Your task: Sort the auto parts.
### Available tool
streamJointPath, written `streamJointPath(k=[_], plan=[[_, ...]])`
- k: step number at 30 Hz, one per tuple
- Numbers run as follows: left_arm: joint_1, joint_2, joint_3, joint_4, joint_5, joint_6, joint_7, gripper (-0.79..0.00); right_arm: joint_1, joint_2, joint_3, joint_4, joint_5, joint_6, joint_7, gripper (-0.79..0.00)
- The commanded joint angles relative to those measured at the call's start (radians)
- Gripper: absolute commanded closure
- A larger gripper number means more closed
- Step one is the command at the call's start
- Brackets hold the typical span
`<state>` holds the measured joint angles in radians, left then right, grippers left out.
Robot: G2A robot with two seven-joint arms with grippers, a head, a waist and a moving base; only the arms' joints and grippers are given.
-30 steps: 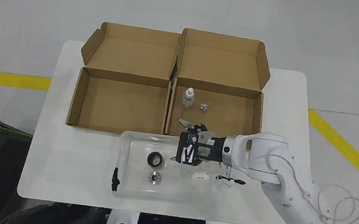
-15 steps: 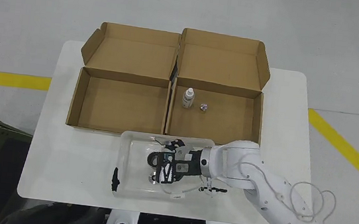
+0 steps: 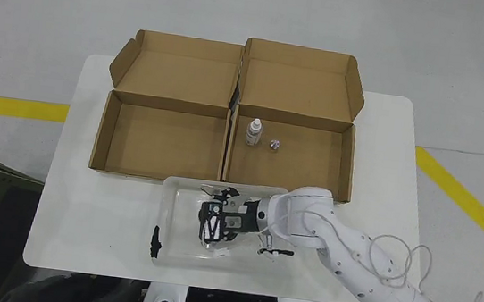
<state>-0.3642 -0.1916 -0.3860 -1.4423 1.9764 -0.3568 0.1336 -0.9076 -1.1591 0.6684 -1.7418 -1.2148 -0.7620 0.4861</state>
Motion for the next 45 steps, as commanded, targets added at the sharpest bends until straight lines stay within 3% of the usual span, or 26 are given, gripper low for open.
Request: streamJointPath(k=[1,18,45], plan=[[0.0,0.0,0.0,0.0,0.0,0.0,0.0,-0.785,0.004,-0.003,-0.006,0.013,-0.005,0.003,0.004,-0.631],[0.0,0.0,0.0,0.0,0.0,0.0,0.0,-0.785,-0.007,-0.013,0.0,0.06,-0.048,0.033,0.005,-0.511],[0.0,0.0,0.0,0.0,0.0,0.0,0.0,-0.785,0.039,-0.062,-0.062,0.169,-0.073,0.009,-0.045,-0.517]])
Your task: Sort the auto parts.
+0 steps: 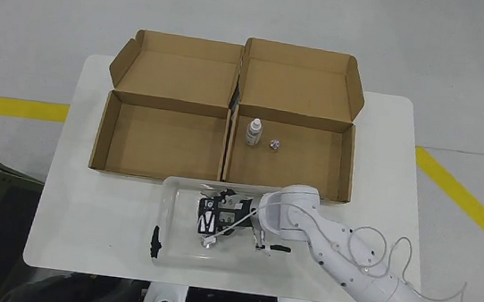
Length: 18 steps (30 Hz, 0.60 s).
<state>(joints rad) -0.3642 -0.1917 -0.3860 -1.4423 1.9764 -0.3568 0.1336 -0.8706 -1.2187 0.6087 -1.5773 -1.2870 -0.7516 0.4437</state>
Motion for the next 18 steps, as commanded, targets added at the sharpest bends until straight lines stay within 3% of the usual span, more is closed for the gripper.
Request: streamJointPath(k=[1,3,4,8,9,18], plan=[[0.0,0.0,0.0,0.0,0.0,0.0,0.0,-0.785,0.004,-0.004,-0.004,0.009,0.0,-0.002,-0.004,-0.505],[0.0,0.0,0.0,0.0,0.0,0.0,0.0,-0.785,0.008,-0.008,-0.007,0.016,0.0,-0.004,-0.008,-0.486],[0.0,0.0,0.0,0.0,0.0,0.0,0.0,-0.785,0.01,-0.009,-0.008,0.021,0.002,-0.006,-0.01,-0.382],[0.0,0.0,0.0,0.0,0.0,0.0,0.0,-0.785,0.015,-0.014,-0.01,0.029,0.001,-0.014,-0.016,-0.172],[0.0,0.0,0.0,0.0,0.0,0.0,0.0,-0.785,0.016,-0.016,-0.01,0.028,0.0,-0.016,-0.018,-0.015],[0.0,0.0,0.0,0.0,0.0,0.0,0.0,-0.785,0.026,-0.024,-0.005,0.007,0.02,-0.054,-0.05,0.0]])
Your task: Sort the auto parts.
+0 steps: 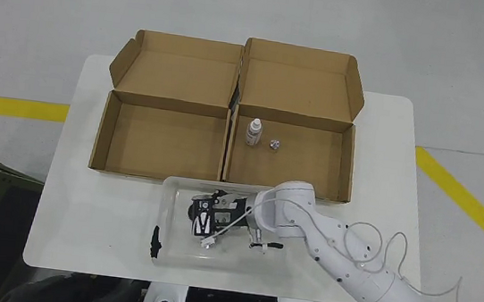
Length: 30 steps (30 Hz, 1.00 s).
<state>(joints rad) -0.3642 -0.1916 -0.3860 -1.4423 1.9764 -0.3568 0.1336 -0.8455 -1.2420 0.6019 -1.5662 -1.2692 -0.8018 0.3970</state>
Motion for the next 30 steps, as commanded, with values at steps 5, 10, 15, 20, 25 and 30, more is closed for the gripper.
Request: streamJointPath(k=[5,10,15,20,25,30], plan=[[0.0,0.0,0.0,0.0,0.0,0.0,0.0,-0.785,0.002,0.0,0.017,-0.032,0.013,-0.022,-0.009,0.0],[0.0,0.0,0.0,0.0,0.0,0.0,0.0,-0.785,-0.004,0.005,0.042,-0.073,0.027,-0.036,-0.011,0.0],[0.0,0.0,0.0,0.0,0.0,0.0,0.0,-0.785,-0.01,0.011,0.068,-0.117,0.032,-0.047,-0.02,0.0],[0.0,0.0,0.0,0.0,0.0,0.0,0.0,-0.785,-0.018,0.015,0.099,-0.156,0.012,-0.027,-0.047,0.0],[0.0,0.0,0.0,0.0,0.0,0.0,0.0,-0.785,-0.024,0.017,0.118,-0.176,-0.01,-0.016,-0.075,0.0],[0.0,0.0,0.0,0.0,0.0,0.0,0.0,-0.785,-0.019,0.017,0.141,-0.186,-0.027,0.0,-0.102,0.0]])
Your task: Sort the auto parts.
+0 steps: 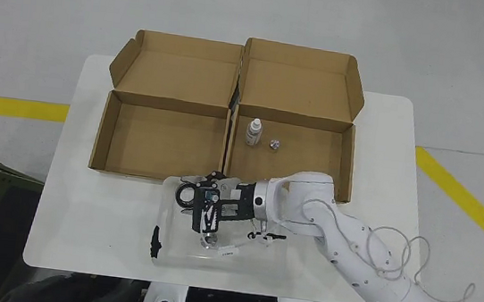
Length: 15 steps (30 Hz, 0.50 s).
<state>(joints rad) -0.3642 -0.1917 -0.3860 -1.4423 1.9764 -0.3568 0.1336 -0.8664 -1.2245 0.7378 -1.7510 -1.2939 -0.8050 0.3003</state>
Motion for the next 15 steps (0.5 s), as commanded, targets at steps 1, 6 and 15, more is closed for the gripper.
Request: streamJointPath(k=[1,6,15], plan=[[0.0,0.0,0.0,0.0,0.0,0.0,0.0,-0.785,0.004,0.0,0.01,-0.002,-0.005,0.005,-0.01,0.0],[0.0,0.0,0.0,0.0,0.0,0.0,0.0,-0.785,0.019,-0.003,0.028,-0.001,-0.016,0.023,-0.042,0.0],[0.0,0.0,0.0,0.0,0.0,0.0,0.0,-0.785,0.063,-0.021,0.019,0.023,-0.021,0.043,-0.102,0.0]])
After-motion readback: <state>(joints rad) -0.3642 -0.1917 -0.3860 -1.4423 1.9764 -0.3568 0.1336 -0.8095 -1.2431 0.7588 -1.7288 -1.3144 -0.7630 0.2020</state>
